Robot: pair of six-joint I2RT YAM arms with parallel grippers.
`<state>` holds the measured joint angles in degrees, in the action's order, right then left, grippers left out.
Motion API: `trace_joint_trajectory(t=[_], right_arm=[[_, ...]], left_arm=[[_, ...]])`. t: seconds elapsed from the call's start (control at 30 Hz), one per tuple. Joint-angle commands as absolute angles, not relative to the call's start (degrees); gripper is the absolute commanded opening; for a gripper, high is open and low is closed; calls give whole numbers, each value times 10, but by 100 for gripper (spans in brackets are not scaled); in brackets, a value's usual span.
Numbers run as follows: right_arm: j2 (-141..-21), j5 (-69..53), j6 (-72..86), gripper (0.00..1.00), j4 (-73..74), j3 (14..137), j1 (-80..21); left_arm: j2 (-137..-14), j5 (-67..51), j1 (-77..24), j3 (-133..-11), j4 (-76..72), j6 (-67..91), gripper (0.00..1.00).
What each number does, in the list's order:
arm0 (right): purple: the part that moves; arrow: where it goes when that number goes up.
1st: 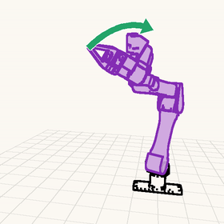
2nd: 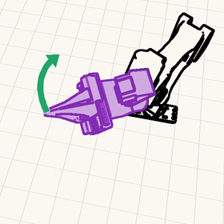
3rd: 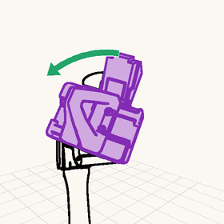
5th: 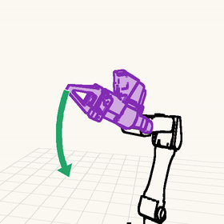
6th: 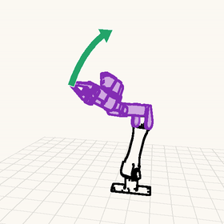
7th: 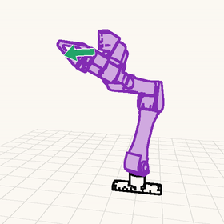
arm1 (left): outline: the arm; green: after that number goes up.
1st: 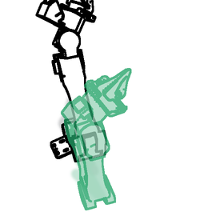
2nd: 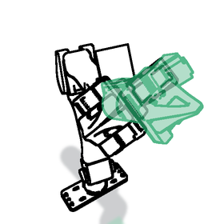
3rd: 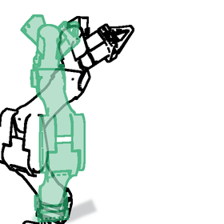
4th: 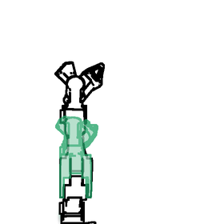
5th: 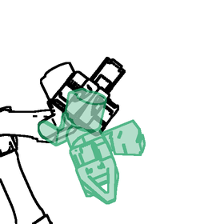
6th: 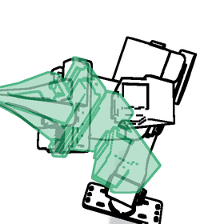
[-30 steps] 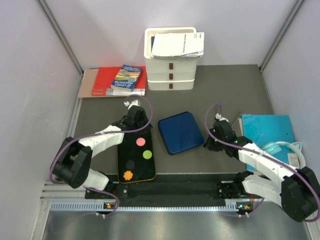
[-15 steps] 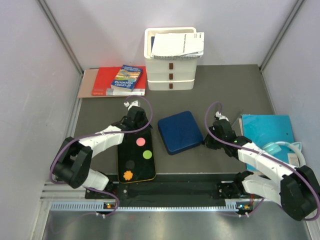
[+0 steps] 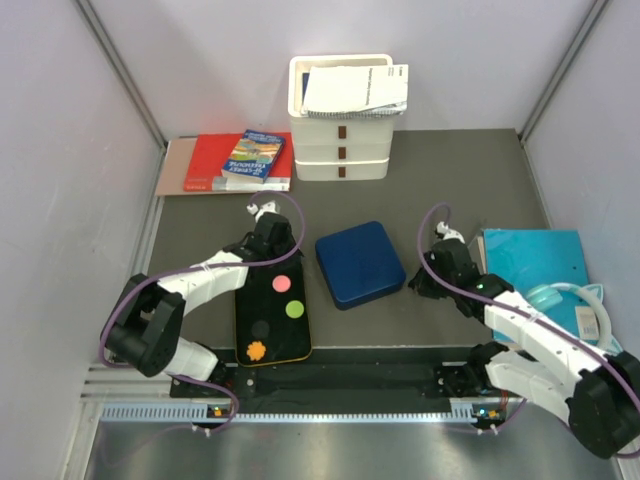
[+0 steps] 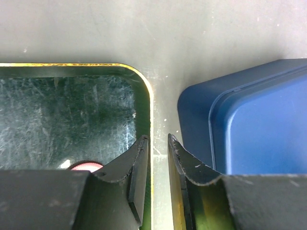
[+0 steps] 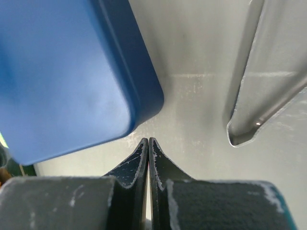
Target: Pack the cookies
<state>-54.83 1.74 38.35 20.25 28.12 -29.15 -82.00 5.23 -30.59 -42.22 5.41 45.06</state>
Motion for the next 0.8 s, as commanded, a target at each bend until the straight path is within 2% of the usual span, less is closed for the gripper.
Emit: trace_joint_trajectory(t=[0.0, 0.2, 0.33, 0.57, 0.77], right_arm=[[-482, 55, 349, 0, 264, 358, -299], [-522, 11, 323, 0, 221, 422, -299], [-599, -32, 318, 0, 156, 439, -298], [-766, -68, 319, 0, 81, 500, -297], [-846, -84, 321, 0, 61, 546, -284]], left_arm=[[-795, 76, -307, -425, 61, 446, 29], [-793, 69, -307, -432, 60, 456, 31], [-780, 66, -307, -439, 62, 459, 35], [-764, 67, -307, -448, 76, 454, 36], [-758, 64, -307, -446, 79, 452, 37]])
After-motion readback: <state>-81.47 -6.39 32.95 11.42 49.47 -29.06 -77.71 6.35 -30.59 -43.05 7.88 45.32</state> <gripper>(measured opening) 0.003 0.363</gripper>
